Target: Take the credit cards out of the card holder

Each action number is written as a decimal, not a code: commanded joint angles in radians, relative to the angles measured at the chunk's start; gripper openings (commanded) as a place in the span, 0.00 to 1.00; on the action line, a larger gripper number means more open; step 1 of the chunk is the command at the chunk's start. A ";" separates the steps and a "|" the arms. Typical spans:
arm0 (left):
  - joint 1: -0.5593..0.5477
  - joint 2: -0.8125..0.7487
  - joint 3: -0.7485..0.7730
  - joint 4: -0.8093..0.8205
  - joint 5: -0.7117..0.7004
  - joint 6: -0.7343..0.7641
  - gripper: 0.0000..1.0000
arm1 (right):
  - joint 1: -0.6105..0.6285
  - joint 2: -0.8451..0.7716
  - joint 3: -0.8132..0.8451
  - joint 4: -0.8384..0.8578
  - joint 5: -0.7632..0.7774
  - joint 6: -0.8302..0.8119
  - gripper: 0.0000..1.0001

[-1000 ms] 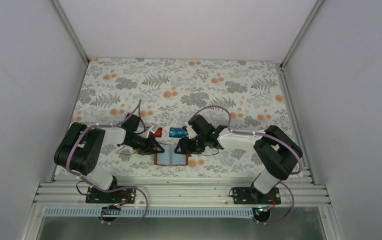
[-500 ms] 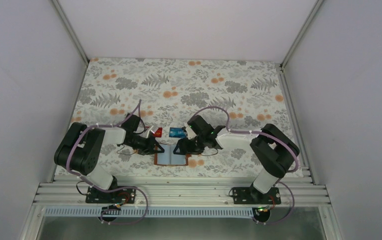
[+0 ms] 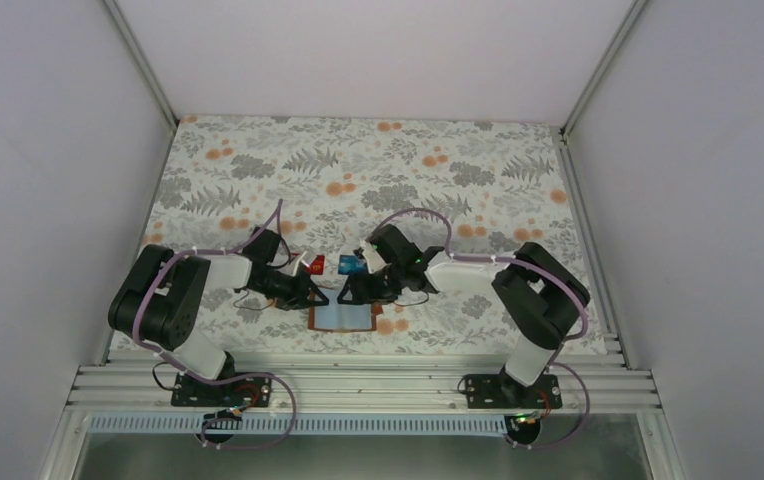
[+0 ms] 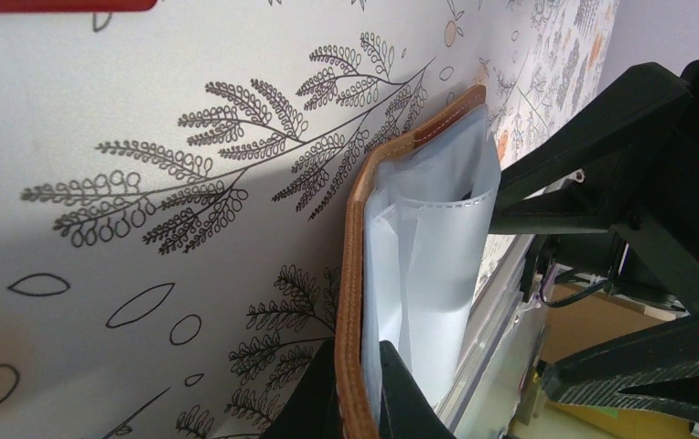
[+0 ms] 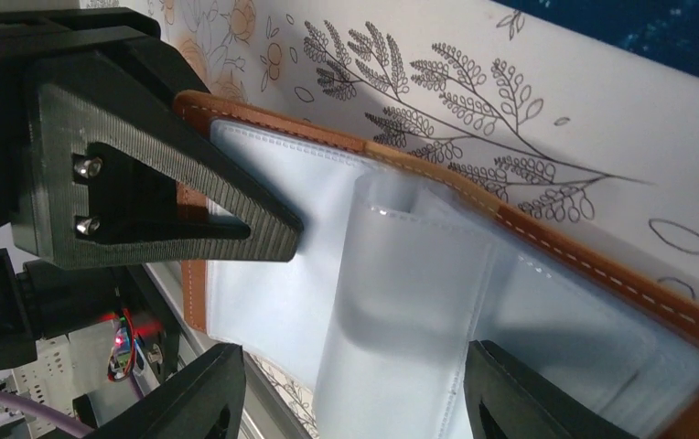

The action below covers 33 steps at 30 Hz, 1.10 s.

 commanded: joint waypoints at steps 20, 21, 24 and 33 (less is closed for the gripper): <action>0.066 -0.062 0.040 0.015 0.079 -0.003 0.62 | 0.013 0.090 0.081 0.196 -0.232 -0.035 0.63; 0.072 -0.064 0.037 0.019 0.077 -0.005 0.64 | 0.014 0.092 0.086 0.193 -0.229 -0.044 0.63; 0.077 -0.063 0.021 0.031 0.074 -0.015 0.66 | 0.025 0.119 0.122 0.162 -0.218 -0.071 0.63; 0.077 -0.058 0.015 0.036 0.064 -0.022 0.52 | 0.089 0.198 0.227 0.094 -0.194 -0.132 0.63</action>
